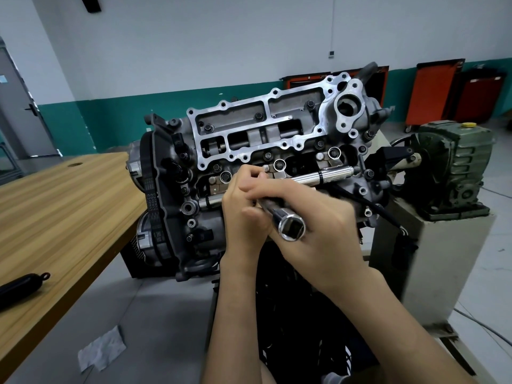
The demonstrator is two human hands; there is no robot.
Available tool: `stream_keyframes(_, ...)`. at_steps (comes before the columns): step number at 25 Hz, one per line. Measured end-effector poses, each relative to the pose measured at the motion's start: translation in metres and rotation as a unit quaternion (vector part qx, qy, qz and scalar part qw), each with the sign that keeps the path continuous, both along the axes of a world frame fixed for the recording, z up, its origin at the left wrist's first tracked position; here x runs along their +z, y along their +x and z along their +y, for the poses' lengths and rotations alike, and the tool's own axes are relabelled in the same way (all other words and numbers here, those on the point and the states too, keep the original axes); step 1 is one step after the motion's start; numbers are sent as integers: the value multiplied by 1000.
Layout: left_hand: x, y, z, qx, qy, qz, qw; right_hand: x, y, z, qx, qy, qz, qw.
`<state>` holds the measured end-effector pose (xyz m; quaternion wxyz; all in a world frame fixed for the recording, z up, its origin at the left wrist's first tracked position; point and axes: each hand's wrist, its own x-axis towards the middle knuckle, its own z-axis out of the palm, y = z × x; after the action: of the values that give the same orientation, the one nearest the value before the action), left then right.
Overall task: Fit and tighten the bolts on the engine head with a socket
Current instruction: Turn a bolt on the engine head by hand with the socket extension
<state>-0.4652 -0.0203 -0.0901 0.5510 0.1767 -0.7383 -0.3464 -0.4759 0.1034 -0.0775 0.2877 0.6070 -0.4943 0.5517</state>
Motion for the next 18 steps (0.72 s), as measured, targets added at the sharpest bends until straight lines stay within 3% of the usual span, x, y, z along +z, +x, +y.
stream_keyframes(2,1,-1,0,48,-16,19,999,-2,2,-2,18,24,20,999)
stream_keyframes(7,-6,3,0,-19,-5,24,1000,-1,-5,0,-19,-9,-4,1000)
stream_keyframes(11,1,-2,-1,62,-10,0,998,-4,0,-2,26,22,11,999)
stream_keyframes(14,-2,3,2,-11,9,14,1000,-2,-3,-1,-16,1,19,1000)
stream_keyframes(16,-3,6,4,-11,-16,22,1000,-2,-4,0,-29,-18,-3,999)
stream_keyframes(18,4,6,7,-25,17,10,999,-3,-2,0,-17,-13,-11,1000)
